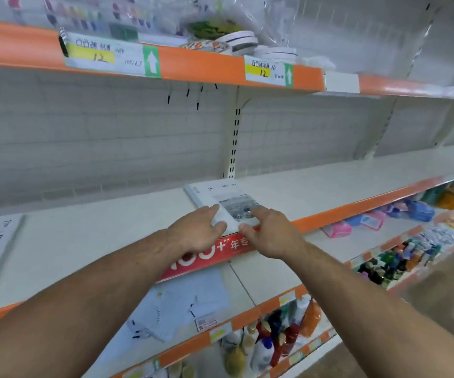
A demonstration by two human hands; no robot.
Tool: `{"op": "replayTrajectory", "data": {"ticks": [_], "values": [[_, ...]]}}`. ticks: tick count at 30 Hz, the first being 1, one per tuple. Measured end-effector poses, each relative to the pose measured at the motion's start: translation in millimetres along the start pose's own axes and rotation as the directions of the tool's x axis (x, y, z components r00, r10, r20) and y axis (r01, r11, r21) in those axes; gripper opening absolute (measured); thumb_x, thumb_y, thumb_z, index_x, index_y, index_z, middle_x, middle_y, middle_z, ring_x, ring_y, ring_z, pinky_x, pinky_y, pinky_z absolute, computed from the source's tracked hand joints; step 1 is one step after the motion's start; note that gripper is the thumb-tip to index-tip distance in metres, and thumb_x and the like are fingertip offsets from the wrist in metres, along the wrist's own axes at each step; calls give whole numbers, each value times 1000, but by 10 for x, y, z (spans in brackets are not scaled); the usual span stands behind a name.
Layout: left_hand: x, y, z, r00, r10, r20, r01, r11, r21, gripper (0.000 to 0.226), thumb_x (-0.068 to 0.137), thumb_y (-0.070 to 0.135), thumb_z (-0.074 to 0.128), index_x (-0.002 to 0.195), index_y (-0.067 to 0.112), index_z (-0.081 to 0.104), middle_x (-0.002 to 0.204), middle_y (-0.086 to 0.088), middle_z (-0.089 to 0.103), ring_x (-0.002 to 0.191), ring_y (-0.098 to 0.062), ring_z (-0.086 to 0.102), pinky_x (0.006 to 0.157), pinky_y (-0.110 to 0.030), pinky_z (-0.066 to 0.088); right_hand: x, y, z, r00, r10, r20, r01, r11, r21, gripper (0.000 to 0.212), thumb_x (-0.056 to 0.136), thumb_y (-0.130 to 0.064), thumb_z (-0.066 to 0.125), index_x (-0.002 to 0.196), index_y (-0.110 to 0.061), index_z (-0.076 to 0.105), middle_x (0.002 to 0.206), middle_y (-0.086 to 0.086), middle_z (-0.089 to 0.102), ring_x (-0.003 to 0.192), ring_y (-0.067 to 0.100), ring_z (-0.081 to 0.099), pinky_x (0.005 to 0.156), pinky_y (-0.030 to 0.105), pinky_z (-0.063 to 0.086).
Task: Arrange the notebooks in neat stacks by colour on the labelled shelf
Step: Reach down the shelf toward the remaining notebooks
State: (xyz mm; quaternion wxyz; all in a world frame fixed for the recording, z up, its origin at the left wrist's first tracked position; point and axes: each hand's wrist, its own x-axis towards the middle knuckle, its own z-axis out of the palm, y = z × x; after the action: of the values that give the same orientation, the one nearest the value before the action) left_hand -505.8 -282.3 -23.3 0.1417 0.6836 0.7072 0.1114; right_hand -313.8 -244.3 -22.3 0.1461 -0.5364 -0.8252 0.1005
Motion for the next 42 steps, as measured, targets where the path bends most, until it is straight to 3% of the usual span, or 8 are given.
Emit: {"op": "replayTrajectory", "data": {"ticks": [6,12,15,20,26,31,38,42], "values": [[269,76,25,974,-225,-20,222,971,-84,76,99,61,35,160,20,13,161,-4,31,142,-24,38,113,-35,34,633,357,-110,998,18,-53,-12,995,101,48,95,-47,53,129,-14,60,130,9,60,123,28,53,97,38,47],[496,253,-57,910,-409,67,412,911,-21,109,69,92,47,149,19,31,136,-3,59,111,-25,60,90,-34,48,1184,695,-24,985,132,110,-147,979,139,60,89,-59,57,121,-9,58,124,11,61,108,26,60,78,31,47],[574,359,-71,881,-464,91,463,886,39,103,61,96,50,129,19,49,112,0,65,91,-19,61,76,-31,48,1371,824,25,951,143,275,-213,946,245,44,83,-58,68,88,-14,64,94,4,71,74,14,63,55,25,41],[705,487,-117,860,-493,130,484,870,99,84,61,96,49,104,24,52,94,6,63,82,-12,61,71,-29,45,1544,904,101,924,109,366,-233,921,313,46,73,-53,78,93,-12,72,79,1,72,67,14,69,51,22,45],[857,472,-189,881,-439,176,426,898,110,97,59,98,43,127,30,59,111,7,69,89,-10,61,82,-30,48,1642,923,57,903,101,417,-249,914,320,37,75,-44,82,85,-12,66,78,2,70,68,16,69,57,26,54],[868,664,-331,888,-419,189,405,908,112,73,86,74,50,143,28,46,80,5,47,59,-4,42,51,-21,32,1671,964,13,895,109,433,-269,905,329,33,77,-34,82,74,-13,57,71,-1,64,59,12,63,50,22,46],[917,641,-370,889,-398,228,383,918,107,77,89,70,51,152,28,37,85,4,45,63,-6,44,52,-21,35,1721,960,34,880,101,464,-285,893,347,27,80,-31,80,79,-14,59,79,3,68,69,18,69,65,28,56],[917,592,-349,888,-399,228,390,917,83,77,87,70,55,150,28,39,90,4,47,63,-5,44,52,-20,34,1750,962,63,873,104,477,-297,889,349,32,80,-32,79,96,-7,68,87,6,73,76,21,72,71,31,57]]}}
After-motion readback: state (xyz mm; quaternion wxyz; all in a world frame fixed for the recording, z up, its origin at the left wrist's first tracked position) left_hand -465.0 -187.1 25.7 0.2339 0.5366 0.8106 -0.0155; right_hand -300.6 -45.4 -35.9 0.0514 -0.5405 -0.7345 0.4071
